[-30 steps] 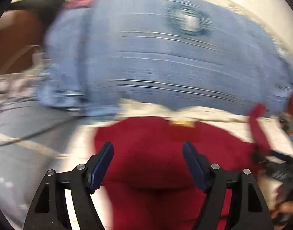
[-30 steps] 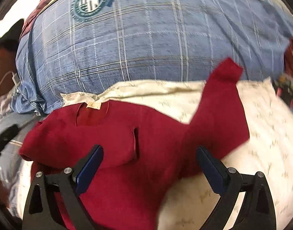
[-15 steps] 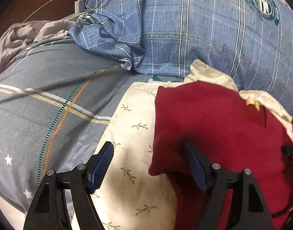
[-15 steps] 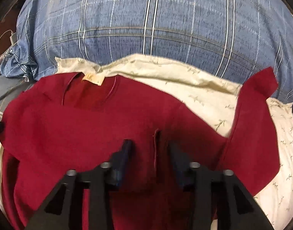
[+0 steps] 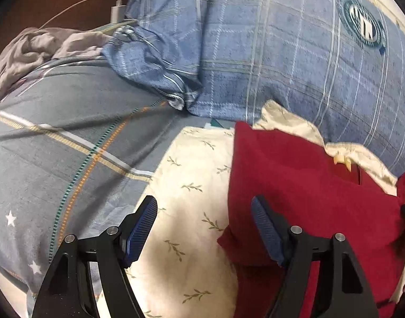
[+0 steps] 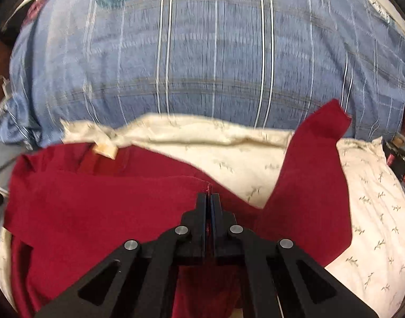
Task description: Fold small clothes
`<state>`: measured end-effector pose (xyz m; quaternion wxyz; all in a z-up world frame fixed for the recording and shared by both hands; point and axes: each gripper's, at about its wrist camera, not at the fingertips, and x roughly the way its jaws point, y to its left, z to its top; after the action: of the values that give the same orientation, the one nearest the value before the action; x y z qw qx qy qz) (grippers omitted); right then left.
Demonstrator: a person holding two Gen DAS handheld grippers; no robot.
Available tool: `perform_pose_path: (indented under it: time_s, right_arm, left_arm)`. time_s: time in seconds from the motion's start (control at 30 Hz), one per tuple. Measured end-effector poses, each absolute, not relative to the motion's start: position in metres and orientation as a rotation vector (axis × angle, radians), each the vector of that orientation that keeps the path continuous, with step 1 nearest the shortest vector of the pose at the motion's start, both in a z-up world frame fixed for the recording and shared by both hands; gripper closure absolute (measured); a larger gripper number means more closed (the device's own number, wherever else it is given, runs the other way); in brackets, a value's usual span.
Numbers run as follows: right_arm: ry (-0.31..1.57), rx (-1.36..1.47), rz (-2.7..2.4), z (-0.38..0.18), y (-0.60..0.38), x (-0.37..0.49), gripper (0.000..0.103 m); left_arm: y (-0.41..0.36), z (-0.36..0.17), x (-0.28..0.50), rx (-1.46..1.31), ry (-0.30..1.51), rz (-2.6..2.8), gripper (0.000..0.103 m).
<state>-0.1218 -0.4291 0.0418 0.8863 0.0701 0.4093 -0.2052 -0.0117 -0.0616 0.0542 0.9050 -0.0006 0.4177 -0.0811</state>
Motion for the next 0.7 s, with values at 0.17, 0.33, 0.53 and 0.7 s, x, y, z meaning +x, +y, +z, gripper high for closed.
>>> perform_pose_path:
  time_s: [0.17,0.33,0.53,0.7]
  right_arm:
    - [0.892,0.173,-0.451,0.038,-0.428,-0.124,0.089]
    - [0.783,0.147,-0.207,0.079,-0.375,-0.113,0.043]
    - [0.836,0.127,0.141,0.077,-0.282,-0.046,0.048]
    - [0.928,0.015,0.238,0.045,-0.228,0.012,0.045]
  left_arm:
    - [-0.07,0.037,0.0,0.104,0.926,-0.107,0.028]
    - [-0.06,0.035,0.005,0.065,0.924,-0.088,0.028]
    - [-0.051,0.028,0.011,0.017,0.953,-0.096,0.028]
    - [-0.049,0.022,0.018,0.034,0.975,-0.079,0.03]
